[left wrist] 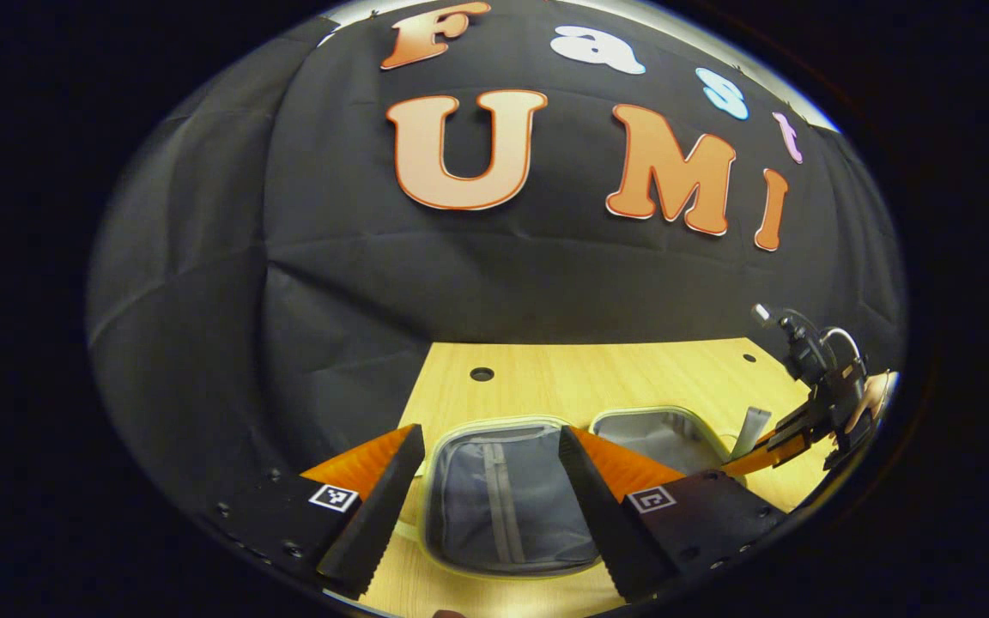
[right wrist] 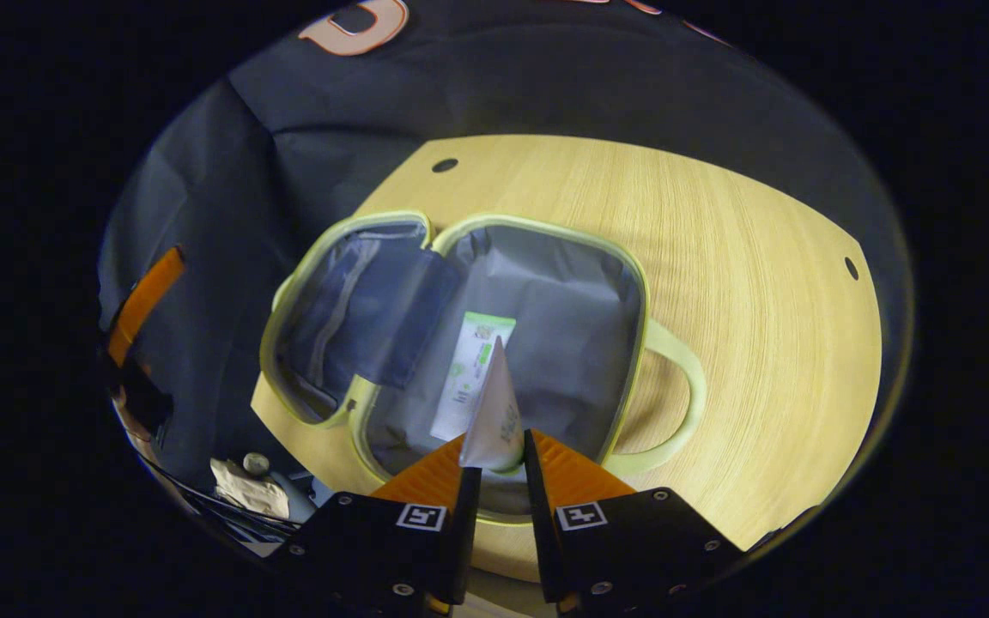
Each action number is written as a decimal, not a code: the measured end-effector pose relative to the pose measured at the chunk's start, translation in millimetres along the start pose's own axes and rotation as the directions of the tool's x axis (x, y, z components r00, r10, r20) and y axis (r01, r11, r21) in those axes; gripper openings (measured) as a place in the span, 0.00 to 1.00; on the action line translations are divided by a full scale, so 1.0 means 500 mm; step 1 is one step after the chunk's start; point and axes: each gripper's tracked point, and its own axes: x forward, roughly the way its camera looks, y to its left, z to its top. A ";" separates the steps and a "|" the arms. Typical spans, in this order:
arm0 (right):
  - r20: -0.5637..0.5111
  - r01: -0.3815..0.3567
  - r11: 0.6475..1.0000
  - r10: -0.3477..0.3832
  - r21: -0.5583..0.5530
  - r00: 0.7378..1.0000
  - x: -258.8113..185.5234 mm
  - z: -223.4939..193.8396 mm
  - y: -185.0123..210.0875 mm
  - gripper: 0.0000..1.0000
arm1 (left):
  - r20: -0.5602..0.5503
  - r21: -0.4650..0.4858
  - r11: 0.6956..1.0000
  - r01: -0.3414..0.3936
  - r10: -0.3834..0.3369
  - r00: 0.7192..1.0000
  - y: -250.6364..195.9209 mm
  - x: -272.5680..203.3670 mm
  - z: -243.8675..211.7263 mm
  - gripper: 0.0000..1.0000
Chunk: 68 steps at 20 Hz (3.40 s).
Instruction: First open the suitcase, pack the skin care products into it, and then close the suitcase.
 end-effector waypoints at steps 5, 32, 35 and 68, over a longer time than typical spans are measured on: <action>-0.048 0.018 0.999 -0.016 0.048 0.999 0.035 -0.022 -0.001 0.39 | -0.025 -0.025 0.999 -0.036 0.035 0.999 0.075 -0.056 0.037 0.97; 0.132 -0.094 0.979 0.071 0.183 0.989 -0.074 0.044 0.030 0.96 | -0.129 -0.836 0.548 -0.002 -0.193 0.973 0.335 0.191 -0.327 0.96; 0.120 -0.080 0.977 0.056 0.199 0.991 -0.073 0.036 0.022 0.96 | -0.133 -0.870 0.494 -0.003 -0.228 0.964 0.323 0.214 -0.362 0.97; 0.491 0.022 0.975 -0.130 0.221 0.861 -0.306 0.130 -0.202 0.96 | -0.251 -0.243 0.970 0.024 -0.087 0.964 -0.038 0.140 0.136 0.09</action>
